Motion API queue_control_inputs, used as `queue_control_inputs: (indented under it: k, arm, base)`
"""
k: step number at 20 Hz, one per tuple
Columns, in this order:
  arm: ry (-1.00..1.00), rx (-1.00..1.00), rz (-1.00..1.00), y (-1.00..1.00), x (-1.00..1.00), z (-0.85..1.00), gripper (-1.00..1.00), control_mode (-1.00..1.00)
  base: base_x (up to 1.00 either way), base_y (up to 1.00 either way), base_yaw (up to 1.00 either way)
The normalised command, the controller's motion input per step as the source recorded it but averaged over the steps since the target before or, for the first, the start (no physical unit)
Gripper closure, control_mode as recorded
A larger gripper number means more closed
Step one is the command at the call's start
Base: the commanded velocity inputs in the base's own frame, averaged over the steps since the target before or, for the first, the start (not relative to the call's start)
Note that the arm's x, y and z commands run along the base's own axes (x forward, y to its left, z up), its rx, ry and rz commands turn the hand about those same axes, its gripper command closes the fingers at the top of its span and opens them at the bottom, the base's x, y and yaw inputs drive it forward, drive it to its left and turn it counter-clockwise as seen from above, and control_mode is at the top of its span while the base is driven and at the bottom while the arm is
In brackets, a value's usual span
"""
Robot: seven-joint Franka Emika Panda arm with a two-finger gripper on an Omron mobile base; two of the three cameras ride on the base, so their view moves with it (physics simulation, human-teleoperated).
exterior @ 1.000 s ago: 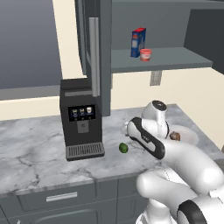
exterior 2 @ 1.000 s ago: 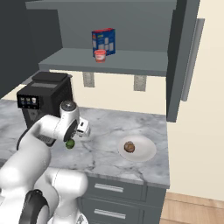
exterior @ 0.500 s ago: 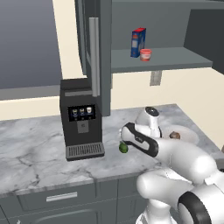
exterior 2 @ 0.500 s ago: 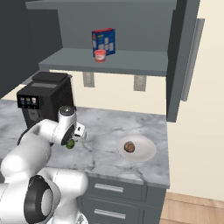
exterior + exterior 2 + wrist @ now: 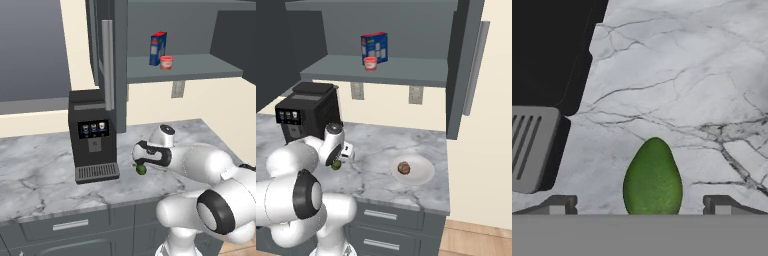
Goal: Pick the avocado and bread from the counter and place them on the plate. Then pick the jam from the cabinet and place it next to the plate. Lastly close the cabinet door.
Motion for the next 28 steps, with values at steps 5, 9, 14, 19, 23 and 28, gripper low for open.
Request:
queue_control_inputs:
  k: [5, 9, 14, 19, 23, 28]
  arm:
    - [0.01, -0.01, 0.02, 0.03, 0.12, -0.29, -1.0, -1.0]
    - [0.0, -0.03, 0.01, 0.02, 0.08, -0.26, -1.0, -1.0]
    - [0.0, -0.04, 0.0, 0.02, 0.02, -0.28, -1.0, -1.0]
    - [0.0, -0.05, 0.0, 0.0, 0.0, -0.29, 1.0, -1.0]
    - [0.0, -0.03, 0.0, 0.0, 0.0, -0.26, 1.0, -1.0]
    - [-0.15, 0.0, 0.0, -0.01, -0.07, 0.36, 1.0, -1.0]
  base:
    - [0.0, 0.0, 0.0]
    - [0.0, 0.0, 0.0]
    - [0.0, 0.0, 0.0]
    - [0.0, 0.0, 0.0]
    - [0.0, 0.0, 0.0]
    - [0.0, 0.0, 0.0]
